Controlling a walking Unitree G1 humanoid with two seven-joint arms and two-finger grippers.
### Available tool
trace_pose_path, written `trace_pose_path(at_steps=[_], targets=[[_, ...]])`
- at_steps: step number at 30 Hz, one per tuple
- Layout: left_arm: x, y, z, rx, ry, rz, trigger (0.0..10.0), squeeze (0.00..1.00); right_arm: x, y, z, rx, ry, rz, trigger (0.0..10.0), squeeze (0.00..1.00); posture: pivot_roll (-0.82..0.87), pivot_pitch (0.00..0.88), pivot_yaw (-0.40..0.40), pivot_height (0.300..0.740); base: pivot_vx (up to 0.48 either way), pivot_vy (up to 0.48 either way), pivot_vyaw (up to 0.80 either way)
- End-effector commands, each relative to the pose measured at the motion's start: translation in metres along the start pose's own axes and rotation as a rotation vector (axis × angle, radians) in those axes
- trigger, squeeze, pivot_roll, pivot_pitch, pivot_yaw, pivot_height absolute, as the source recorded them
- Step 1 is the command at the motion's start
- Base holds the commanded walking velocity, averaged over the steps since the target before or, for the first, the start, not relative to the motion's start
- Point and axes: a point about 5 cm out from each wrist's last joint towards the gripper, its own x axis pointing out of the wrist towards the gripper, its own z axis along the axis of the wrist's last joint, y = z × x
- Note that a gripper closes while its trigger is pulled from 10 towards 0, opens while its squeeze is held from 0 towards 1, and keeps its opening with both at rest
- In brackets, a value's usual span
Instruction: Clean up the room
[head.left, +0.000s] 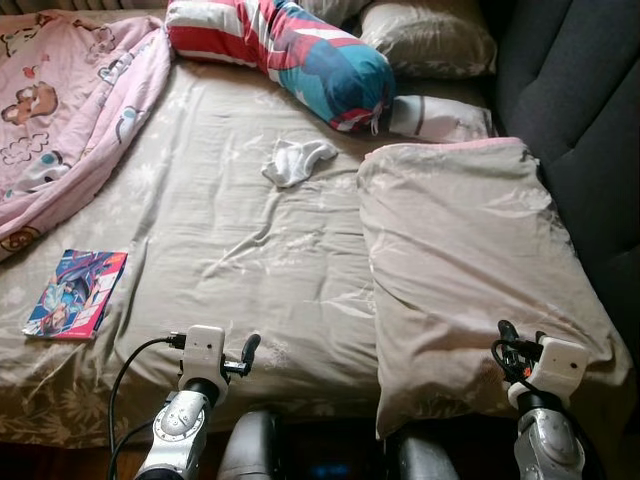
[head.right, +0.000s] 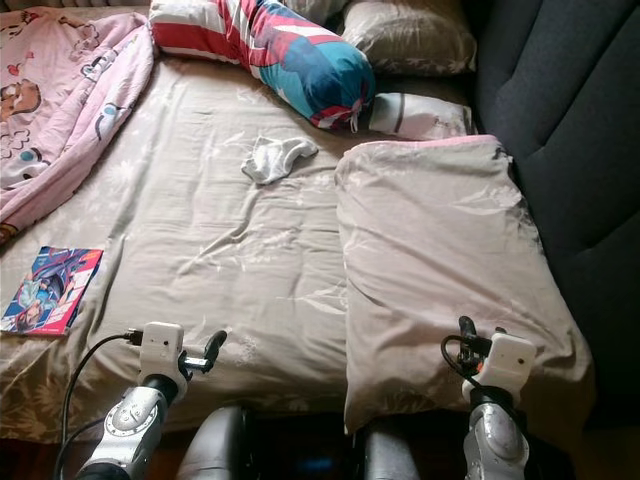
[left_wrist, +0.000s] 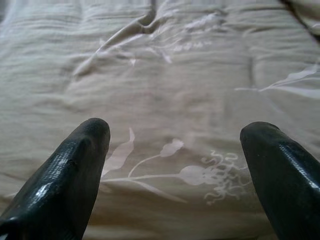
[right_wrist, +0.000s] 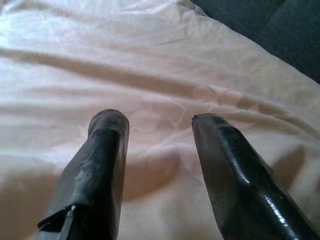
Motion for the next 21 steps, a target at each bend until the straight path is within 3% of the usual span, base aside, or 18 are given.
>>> trace_pose_path(at_steps=[1,8,13,14,15,18,21], targets=[[-0.005,0.001,-0.007,-0.007,0.019,0.008,10.0,0.0,-0.003,0.002,-0.007,0.012,0.034,0.007,10.0,0.0,0.03,0.211,0.0,0.706,0.0,0.0,0.0],[-0.006,0.005,-0.007,-0.018,0.016,0.025,10.0,0.0,0.003,0.014,0.001,0.009,0.002,0.069,10.0,0.0,0.03,0.204,-0.002,0.74,0.0,0.0,0.0],[-0.009,0.011,-0.013,-0.048,0.049,0.063,10.0,0.0,0.002,0.014,-0.009,0.006,0.074,0.081,10.0,0.0,0.03,0.192,-0.004,0.74,0.0,0.0,0.0],[-0.012,0.012,-0.022,-0.041,0.103,0.07,10.0,0.0,-0.006,0.015,-0.032,-0.059,0.243,0.11,10.0,0.0,0.02,0.158,-0.005,0.74,0.0,0.0,0.0],[-0.014,0.012,-0.026,-0.036,0.133,0.073,10.0,0.0,-0.012,0.015,-0.042,-0.081,0.314,0.122,10.0,0.0,0.03,0.151,-0.005,0.74,0.0,0.0,0.0],[-0.021,0.015,-0.039,-0.033,0.217,0.094,10.0,0.0,-0.028,0.008,-0.062,-0.082,0.431,0.092,10.0,0.0,0.04,0.12,-0.004,0.74,0.0,0.0,0.0],[-0.026,0.018,-0.046,-0.032,0.261,0.105,10.0,0.0,-0.033,0.004,-0.069,-0.091,0.473,0.065,10.0,0.0,0.03,0.104,0.0,0.74,0.0,0.0,0.0]])
